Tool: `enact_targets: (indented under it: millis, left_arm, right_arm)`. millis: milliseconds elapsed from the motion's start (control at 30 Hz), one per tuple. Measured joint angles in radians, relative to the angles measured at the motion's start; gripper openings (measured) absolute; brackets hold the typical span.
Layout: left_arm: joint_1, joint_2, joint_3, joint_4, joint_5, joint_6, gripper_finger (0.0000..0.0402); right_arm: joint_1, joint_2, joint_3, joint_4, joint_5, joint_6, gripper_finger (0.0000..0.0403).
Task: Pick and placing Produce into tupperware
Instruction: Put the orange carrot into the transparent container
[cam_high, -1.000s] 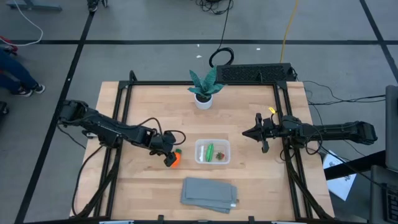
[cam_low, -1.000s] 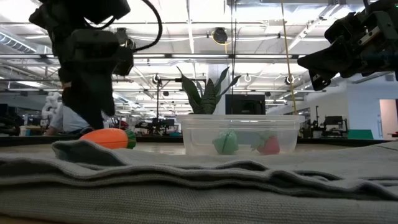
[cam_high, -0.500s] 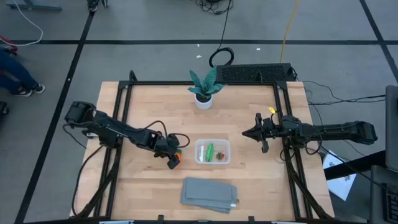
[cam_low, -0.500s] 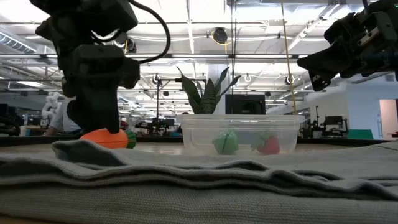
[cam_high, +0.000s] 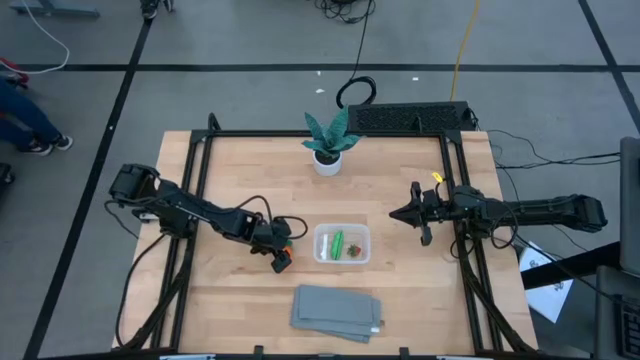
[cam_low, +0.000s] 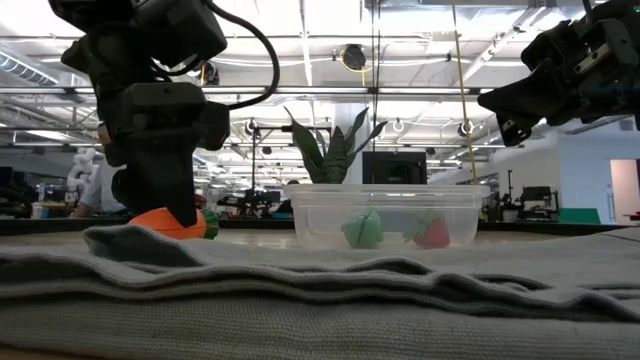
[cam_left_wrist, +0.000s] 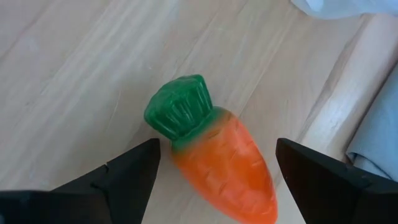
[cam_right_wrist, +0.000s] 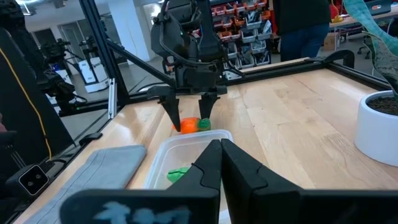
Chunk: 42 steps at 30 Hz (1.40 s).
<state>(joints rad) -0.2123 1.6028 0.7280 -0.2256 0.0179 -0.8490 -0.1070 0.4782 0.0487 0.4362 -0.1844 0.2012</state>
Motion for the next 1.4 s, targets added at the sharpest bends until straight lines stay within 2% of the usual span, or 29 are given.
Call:
enact_targets:
  millis: [200,567,767,1067,1400]
  left_arm:
    - [-0.001,0.002,-0.001,-0.004,-0.018,0.000,0.0312]
    - [0.000,0.003,-0.003,-0.011,-0.031,0.013,0.0209]
    - [0.003,0.003,-0.003,-0.007,-0.038,0.045,0.0171]
    - [0.035,-0.031,-0.006,0.003,-0.043,0.108,0.0169]
    - [0.093,-0.149,-0.005,0.038,-0.047,0.239,0.0170]
  right_arm:
    - [0.000,0.000,0.000,0.000,0.000,0.000,0.0000]
    - [0.000,0.000,0.000,0.000,0.000,0.000,0.0000]
    - [0.000,0.000,0.000,0.000,0.000,0.000,0.0000]
    - [0.000,0.000,0.000,0.000,0.000,0.000,0.0000]
    - [0.000,0.000,0.000,0.000,0.000,0.000,0.0000]
